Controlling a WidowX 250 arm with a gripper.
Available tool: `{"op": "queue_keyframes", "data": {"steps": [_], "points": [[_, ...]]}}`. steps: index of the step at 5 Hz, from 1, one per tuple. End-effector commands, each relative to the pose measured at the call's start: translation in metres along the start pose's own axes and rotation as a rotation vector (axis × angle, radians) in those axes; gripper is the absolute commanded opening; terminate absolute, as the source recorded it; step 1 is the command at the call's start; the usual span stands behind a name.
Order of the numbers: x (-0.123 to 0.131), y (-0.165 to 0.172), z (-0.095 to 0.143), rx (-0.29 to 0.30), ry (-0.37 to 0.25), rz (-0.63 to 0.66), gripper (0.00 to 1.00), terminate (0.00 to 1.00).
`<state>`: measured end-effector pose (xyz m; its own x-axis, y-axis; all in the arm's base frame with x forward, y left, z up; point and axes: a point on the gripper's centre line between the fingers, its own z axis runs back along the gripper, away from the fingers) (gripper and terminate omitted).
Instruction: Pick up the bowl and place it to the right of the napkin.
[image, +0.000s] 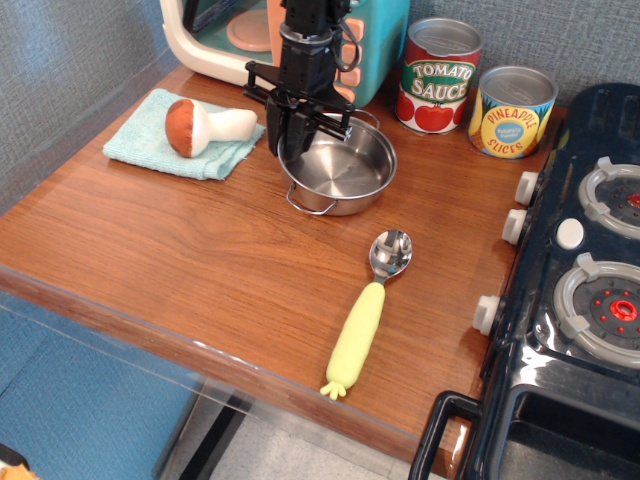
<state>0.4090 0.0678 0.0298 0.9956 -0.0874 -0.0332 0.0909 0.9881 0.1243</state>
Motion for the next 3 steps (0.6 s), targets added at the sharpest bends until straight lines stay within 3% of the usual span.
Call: {"op": "queue_keyframes", "data": {"steps": [1,2,3], "points": [[0.000,0.011,0.081,0.015,-0.179,-0.046,1.00,0.00],[-0.009,0.009,0.089,-0.025,-0.177,-0.042,1.00,0.00],[-0.012,0.009,0.081,-0.030,-0.125,-0.045,1.00,0.00]]}}
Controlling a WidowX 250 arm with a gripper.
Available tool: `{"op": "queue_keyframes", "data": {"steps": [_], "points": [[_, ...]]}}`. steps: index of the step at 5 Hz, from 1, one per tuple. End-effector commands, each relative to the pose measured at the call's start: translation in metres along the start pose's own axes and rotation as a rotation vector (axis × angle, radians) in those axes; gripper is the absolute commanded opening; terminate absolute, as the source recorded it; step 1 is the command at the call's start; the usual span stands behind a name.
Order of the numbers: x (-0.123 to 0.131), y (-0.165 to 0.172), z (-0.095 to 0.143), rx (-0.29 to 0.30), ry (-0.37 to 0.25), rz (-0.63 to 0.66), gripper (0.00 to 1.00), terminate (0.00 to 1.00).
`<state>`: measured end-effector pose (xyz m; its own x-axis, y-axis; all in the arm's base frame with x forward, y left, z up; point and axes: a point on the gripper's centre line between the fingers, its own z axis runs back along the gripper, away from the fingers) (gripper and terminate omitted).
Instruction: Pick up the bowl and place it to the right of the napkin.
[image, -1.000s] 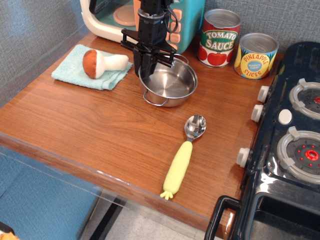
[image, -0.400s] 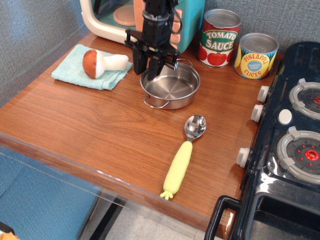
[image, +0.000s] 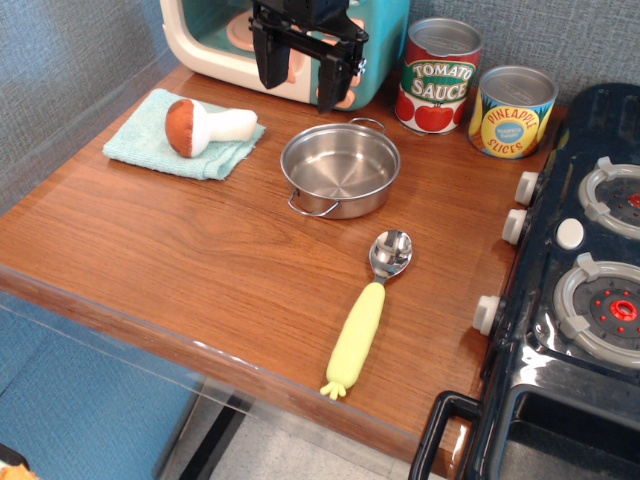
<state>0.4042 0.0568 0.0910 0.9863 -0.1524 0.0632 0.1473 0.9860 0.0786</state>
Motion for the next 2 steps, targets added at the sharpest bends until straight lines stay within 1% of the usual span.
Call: {"op": "queue_keyframes", "data": {"steps": [1,2], "points": [[-0.0051,0.0119,0.0204,0.018,-0.022,0.009,1.00,0.00],[-0.0051,0.0119,0.0204,0.018,-0.022,0.009,1.00,1.00]]}}
